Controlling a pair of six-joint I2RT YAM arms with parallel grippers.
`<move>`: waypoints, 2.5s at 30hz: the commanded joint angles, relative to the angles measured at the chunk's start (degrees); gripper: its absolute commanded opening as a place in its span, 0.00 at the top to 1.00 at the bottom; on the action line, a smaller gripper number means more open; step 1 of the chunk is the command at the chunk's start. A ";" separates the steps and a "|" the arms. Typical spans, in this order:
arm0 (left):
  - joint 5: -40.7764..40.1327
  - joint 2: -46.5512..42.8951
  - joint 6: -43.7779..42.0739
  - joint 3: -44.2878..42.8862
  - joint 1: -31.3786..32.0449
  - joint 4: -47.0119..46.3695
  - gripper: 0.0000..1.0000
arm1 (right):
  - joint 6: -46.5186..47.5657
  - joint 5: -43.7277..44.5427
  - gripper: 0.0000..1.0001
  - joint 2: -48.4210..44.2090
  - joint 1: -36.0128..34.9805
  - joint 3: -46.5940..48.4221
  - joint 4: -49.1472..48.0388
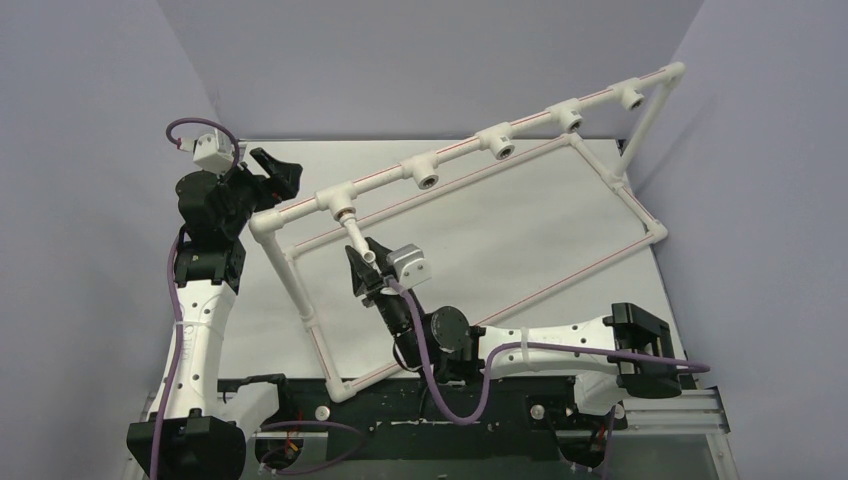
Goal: Install the water faucets
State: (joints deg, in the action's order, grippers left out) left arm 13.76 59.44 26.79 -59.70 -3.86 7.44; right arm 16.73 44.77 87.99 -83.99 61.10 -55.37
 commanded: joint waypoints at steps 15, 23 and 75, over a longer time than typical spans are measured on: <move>1.00 -1.25 -0.13 -1.51 -0.27 -2.46 0.13 | -51.90 3.95 1.00 -2.36 2.37 -2.93 -13.29; 0.91 -1.34 -0.08 -1.40 -0.37 -2.61 0.13 | -66.71 5.51 1.00 -1.06 2.36 -2.67 -15.39; 0.65 -0.65 -0.03 -1.08 -0.58 -2.82 0.13 | -62.29 -3.13 0.08 -17.26 3.07 -9.12 11.48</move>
State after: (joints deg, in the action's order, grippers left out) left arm 13.78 59.44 26.79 -59.70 -4.19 7.44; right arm -57.80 46.13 74.76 -81.71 52.45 -44.84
